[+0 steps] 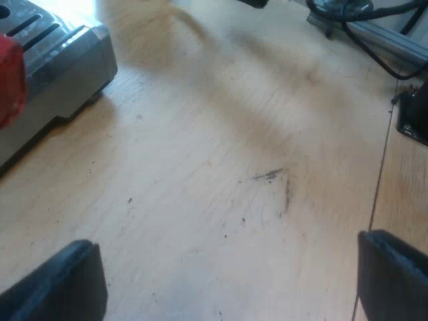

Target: Place mug into machine

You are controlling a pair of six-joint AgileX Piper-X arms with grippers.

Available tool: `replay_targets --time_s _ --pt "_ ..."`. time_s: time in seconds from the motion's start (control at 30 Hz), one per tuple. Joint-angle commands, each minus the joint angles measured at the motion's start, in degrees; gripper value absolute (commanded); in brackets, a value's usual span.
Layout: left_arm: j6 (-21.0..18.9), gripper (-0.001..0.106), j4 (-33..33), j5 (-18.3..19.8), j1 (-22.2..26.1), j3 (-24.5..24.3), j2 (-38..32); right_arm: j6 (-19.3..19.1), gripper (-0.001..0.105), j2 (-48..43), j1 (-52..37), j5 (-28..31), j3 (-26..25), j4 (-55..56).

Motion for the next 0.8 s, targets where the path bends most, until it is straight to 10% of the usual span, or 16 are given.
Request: replay_targets --time_s 0.03,0.8 --pt "-0.8 0.079 -1.08 0.99 -0.22 -0.16 0.0 0.7 0.078 2.89 0.04 0.27 -0.04 -6.13" --pt "-0.8 0.079 -0.96 0.99 -0.22 -0.16 0.0 2.55 0.078 15.65 0.04 -0.14 -5.06 -16.87"
